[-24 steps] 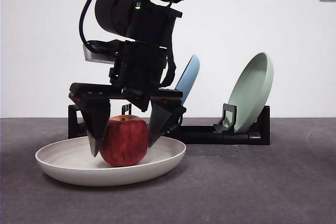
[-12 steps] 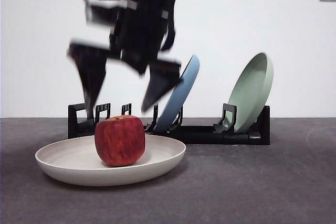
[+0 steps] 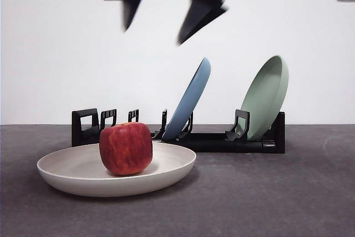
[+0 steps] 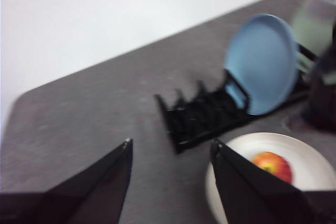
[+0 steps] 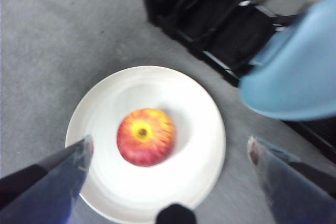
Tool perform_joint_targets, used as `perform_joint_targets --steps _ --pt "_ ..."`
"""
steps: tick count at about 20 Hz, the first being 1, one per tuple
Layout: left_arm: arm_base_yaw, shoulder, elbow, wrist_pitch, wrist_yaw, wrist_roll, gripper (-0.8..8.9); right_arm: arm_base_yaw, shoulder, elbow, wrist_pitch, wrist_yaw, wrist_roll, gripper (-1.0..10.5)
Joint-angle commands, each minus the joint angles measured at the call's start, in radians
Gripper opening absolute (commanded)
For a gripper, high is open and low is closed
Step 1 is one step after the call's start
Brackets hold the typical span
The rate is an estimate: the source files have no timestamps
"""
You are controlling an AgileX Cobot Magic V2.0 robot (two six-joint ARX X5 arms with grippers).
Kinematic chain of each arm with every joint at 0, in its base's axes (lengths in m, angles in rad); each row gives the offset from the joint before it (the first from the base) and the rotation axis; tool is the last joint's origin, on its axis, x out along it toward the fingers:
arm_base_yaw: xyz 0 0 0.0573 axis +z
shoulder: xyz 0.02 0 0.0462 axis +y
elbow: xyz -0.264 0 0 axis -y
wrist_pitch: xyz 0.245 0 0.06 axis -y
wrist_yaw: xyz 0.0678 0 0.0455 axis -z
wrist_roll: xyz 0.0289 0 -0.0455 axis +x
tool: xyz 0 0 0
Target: Take the yellow plate from the plate rack,put the plate on the table,take the apple from the table,put the apple in the plate
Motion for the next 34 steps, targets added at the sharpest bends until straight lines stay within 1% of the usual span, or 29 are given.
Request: perform_joint_targets --steps 1,2,3,5,6,7,8,10,11,13,16,17,19,21,23,28,32,34 --pt "0.003 0.072 -0.005 0.065 0.079 0.059 2.4 -0.031 -0.061 0.002 -0.056 0.004 -0.01 3.0" --pt "0.003 0.103 -0.005 0.094 0.104 0.085 1.89 -0.048 -0.09 0.002 -0.092 0.003 -0.019 1.8" --pt "0.004 0.135 -0.005 0.125 0.131 0.113 1.14 -0.065 -0.114 0.002 -0.131 0.004 -0.031 0.9" --pt "0.009 0.185 -0.005 0.177 0.188 0.157 -0.11 -0.099 -0.157 0.002 -0.207 0.004 -0.049 0.2" --pt "0.016 0.203 -0.005 0.197 0.216 0.169 -0.13 -0.117 -0.174 0.002 -0.237 0.004 -0.051 0.2" --pt "0.031 0.222 -0.005 0.215 0.265 0.196 -0.13 -0.139 -0.192 0.002 -0.269 0.003 -0.051 0.2" --pt "0.048 0.233 -0.005 0.219 0.316 0.221 -0.13 -0.157 -0.206 0.002 -0.292 0.003 -0.053 -0.1" --pt "0.101 0.251 -0.005 0.195 0.422 0.243 -0.13 -0.192 -0.236 0.002 -0.314 0.002 -0.061 -0.1" --pt "0.142 0.256 -0.005 0.176 0.473 0.242 -0.13 -0.208 -0.254 0.0 -0.315 -0.004 -0.066 -0.1" --pt "0.233 0.256 -0.005 0.157 0.545 0.241 -0.13 -0.224 -0.294 -0.003 -0.308 -0.005 -0.065 -0.1" --pt "0.359 0.252 -0.006 0.163 0.648 0.232 -0.13 -0.238 -0.355 -0.024 -0.284 -0.004 -0.065 -0.1" --pt "0.406 0.249 -0.007 0.167 0.691 0.214 -0.13 -0.24 -0.381 -0.05 -0.253 -0.004 -0.066 -0.1" --pt "0.468 0.242 -0.009 0.171 0.741 0.201 -0.13 -0.25 -0.427 -0.114 -0.195 -0.005 -0.064 -0.1" --pt "0.497 0.213 -0.04 0.203 0.758 0.186 -0.13 -0.259 -0.479 -0.209 -0.121 -0.004 -0.052 -0.1" --pt "0.512 0.157 -0.11 0.252 0.759 0.155 -0.13 -0.259 -0.536 -0.33 -0.016 -0.004 -0.038 -0.1" --pt "0.52 -0.06 -0.388 0.388 0.747 0.06 -0.13 -0.254 -0.692 -0.691 0.279 -0.004 0.079 -0.1" --pt "0.52 -0.219 -0.566 0.431 0.732 0.002 -0.13 -0.23 -0.798 -0.937 0.479 0.003 0.141 -0.1" --pt "0.52 -0.28 -0.626 0.446 0.691 -0.028 -0.13 -0.21 -0.842 -1.039 0.567 0.003 0.162 -0.1"
